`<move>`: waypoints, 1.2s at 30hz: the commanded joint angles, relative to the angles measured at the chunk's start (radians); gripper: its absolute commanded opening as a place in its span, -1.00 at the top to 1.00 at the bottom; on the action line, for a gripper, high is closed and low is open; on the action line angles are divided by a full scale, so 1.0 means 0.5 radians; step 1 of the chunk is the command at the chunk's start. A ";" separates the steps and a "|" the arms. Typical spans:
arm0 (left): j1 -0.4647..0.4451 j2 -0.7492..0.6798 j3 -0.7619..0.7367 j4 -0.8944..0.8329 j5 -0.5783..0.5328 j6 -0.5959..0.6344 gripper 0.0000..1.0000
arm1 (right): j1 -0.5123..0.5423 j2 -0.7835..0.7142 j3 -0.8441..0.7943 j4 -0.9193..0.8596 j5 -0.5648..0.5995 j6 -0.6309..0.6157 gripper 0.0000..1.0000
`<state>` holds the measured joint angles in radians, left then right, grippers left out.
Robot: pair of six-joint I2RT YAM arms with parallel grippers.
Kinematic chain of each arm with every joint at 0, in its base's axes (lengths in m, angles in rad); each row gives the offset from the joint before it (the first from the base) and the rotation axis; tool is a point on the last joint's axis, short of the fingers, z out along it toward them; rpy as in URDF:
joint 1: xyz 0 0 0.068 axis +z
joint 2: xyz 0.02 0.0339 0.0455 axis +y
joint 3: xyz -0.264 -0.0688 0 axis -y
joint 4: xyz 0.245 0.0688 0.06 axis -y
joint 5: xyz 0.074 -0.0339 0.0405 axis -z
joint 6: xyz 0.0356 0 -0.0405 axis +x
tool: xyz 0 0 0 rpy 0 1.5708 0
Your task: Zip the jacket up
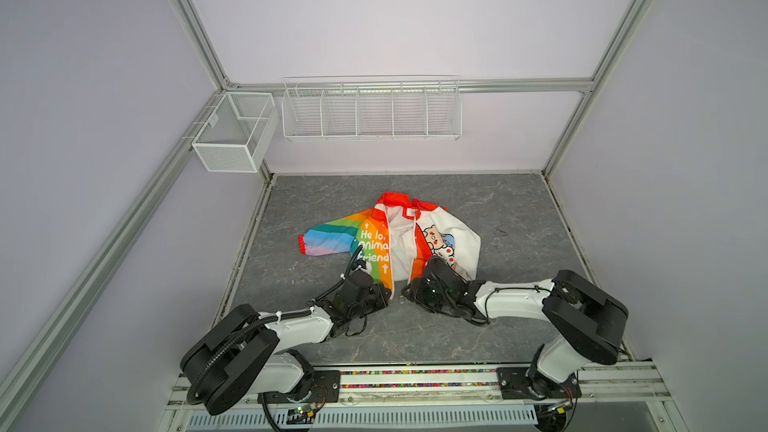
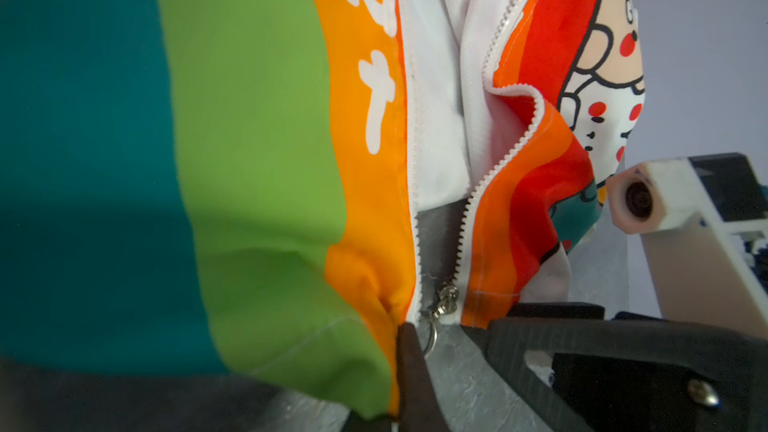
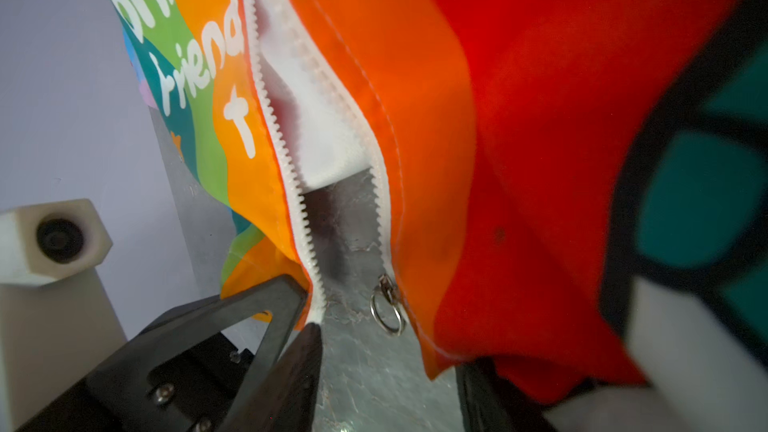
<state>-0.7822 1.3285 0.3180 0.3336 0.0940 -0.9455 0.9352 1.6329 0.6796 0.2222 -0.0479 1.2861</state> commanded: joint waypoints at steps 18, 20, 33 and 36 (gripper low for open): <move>-0.031 0.176 0.018 0.155 -0.012 -0.051 1.00 | -0.069 0.218 -0.043 -0.033 0.027 0.042 0.39; -0.031 0.169 0.012 0.152 -0.016 -0.053 1.00 | -0.075 0.225 -0.043 -0.031 0.023 0.039 0.44; -0.031 0.031 -0.056 0.143 -0.038 -0.065 1.00 | -0.077 0.209 -0.064 -0.041 0.006 0.023 0.26; -0.031 -0.051 -0.056 0.126 -0.032 -0.052 1.00 | -0.060 0.134 -0.097 -0.070 -0.004 0.019 0.13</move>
<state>-0.7925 1.3426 0.3000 0.3901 0.0902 -0.9680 0.9031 1.6978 0.6838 0.3328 -0.0586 1.2804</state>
